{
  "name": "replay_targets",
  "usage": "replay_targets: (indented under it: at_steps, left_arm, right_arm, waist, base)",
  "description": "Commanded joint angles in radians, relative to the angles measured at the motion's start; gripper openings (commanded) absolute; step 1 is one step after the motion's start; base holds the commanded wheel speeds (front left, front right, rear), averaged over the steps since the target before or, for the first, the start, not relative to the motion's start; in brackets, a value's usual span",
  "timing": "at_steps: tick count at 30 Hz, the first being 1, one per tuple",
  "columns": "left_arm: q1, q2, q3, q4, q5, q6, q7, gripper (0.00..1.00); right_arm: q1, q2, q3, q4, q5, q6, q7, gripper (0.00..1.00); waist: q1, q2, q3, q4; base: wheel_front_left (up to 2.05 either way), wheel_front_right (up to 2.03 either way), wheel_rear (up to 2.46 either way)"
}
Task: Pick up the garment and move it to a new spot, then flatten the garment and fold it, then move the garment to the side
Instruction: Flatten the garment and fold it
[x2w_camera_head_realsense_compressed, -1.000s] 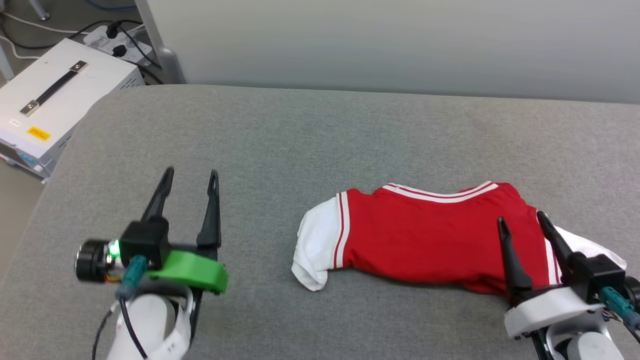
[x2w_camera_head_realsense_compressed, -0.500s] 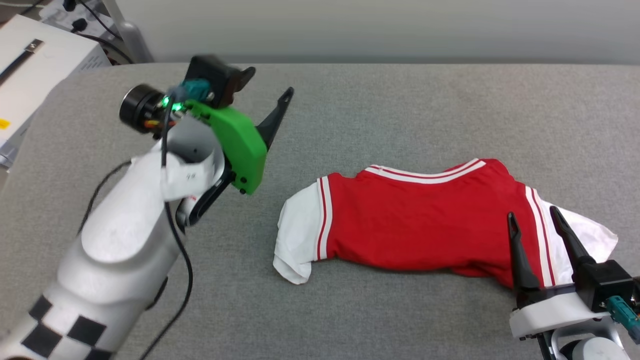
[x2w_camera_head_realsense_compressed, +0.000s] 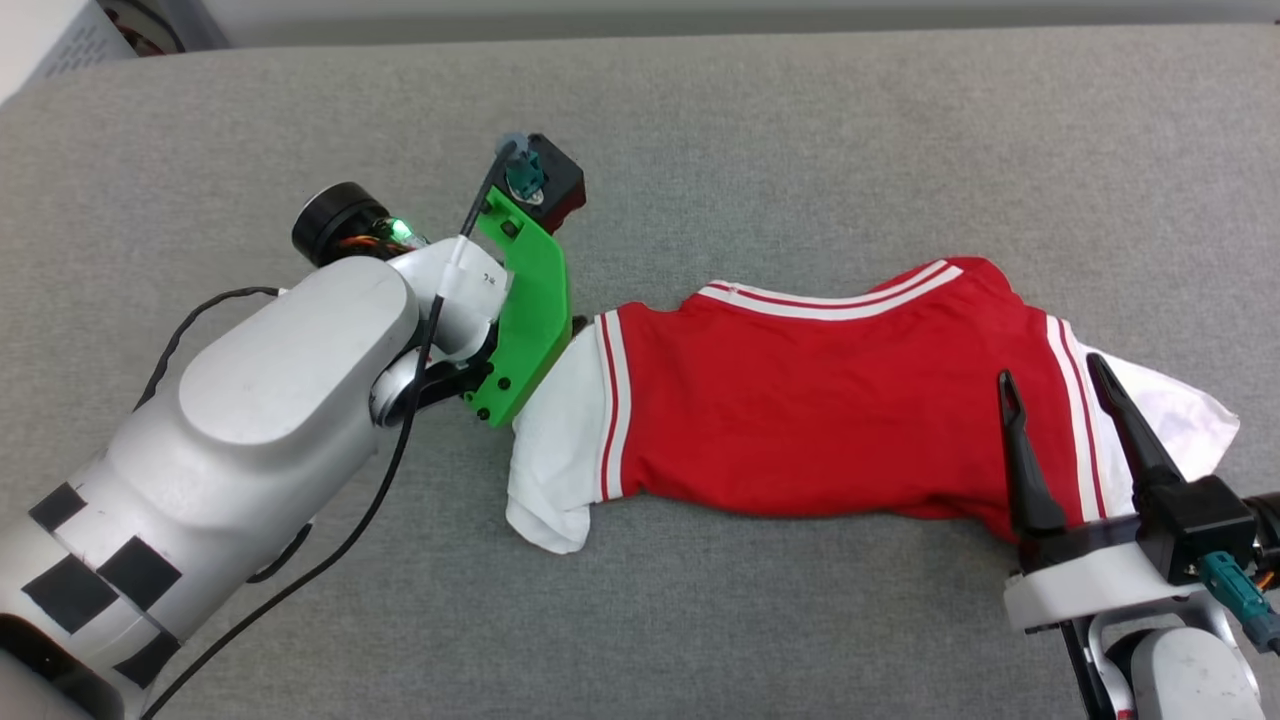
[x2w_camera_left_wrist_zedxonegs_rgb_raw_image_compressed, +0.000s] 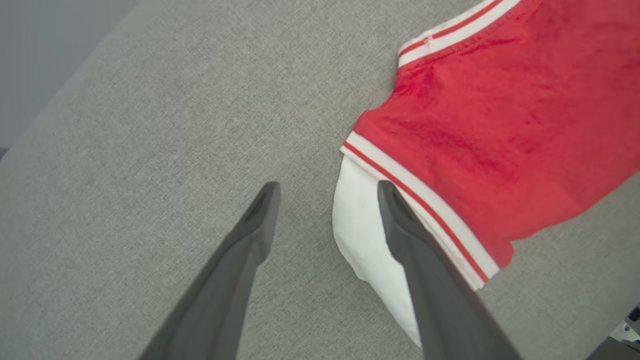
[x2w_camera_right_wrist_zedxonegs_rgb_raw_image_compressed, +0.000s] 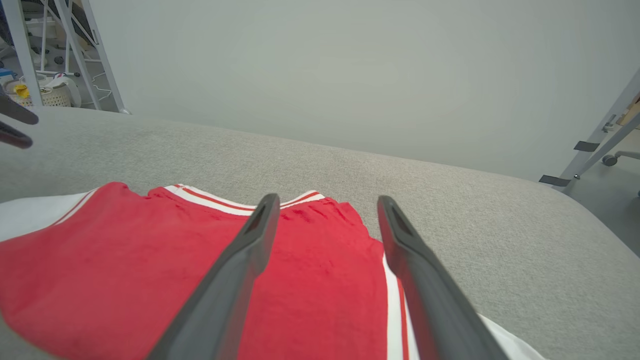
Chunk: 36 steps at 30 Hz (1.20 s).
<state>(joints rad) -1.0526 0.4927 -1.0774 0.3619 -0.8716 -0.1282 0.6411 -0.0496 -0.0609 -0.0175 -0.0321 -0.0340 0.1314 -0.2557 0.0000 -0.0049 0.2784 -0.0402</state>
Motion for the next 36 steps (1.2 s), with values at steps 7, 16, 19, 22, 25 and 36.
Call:
replay_targets:
  at_steps: [7, 16, 19, 22, 25, 36]
  left_arm:
    - [-0.050, -0.014, -0.141, 0.103, -0.069, -0.002, -0.002, 1.00]
    - [0.004, -0.013, -0.202, 0.089, -0.037, -0.002, 0.080, 0.00]
    - [0.014, -0.007, -0.202, 0.065, -0.030, -0.002, 0.038, 0.00]
    - [0.002, 0.011, -0.203, 0.052, -0.013, -0.002, -0.046, 0.00]
    - [-0.008, 0.040, -0.203, 0.035, -0.012, -0.002, -0.140, 0.00]
    - [-0.033, 0.204, -0.178, -0.050, -0.005, 0.012, -0.248, 0.00]
  right_arm:
    - [-0.055, 0.007, 0.021, -0.012, -0.012, -0.001, -0.006, 1.00]
    - [-0.080, 0.009, 0.023, -0.003, -0.015, -0.001, -0.006, 1.00]
    - [-0.079, 0.009, 0.023, 0.000, -0.019, -0.001, -0.006, 1.00]
    - [-0.066, 0.010, 0.019, 0.005, -0.021, -0.001, -0.006, 1.00]
    - [-0.041, 0.010, 0.009, 0.010, -0.024, -0.001, -0.006, 1.00]
    - [0.028, 0.010, -0.002, -0.001, -0.018, -0.001, -0.006, 1.00]
  waist:
    - [0.0000, 0.0049, 0.093, -0.046]
    - [0.0000, 0.0049, 0.118, -0.055]
    - [0.0000, 0.0049, 0.100, -0.043]
    - [0.0000, 0.0049, 0.066, -0.029]
    - [0.0000, 0.0049, 0.022, -0.007]
    - [0.0000, 0.0049, -0.061, 0.045]
  base:
    - [0.00, 0.00, 0.00]
    - [0.00, 0.00, 0.00]
    - [0.00, 0.00, 0.00]
    - [0.00, 0.00, 0.00]
    - [0.00, 0.00, 0.00]
    - [0.00, 0.00, 0.00]
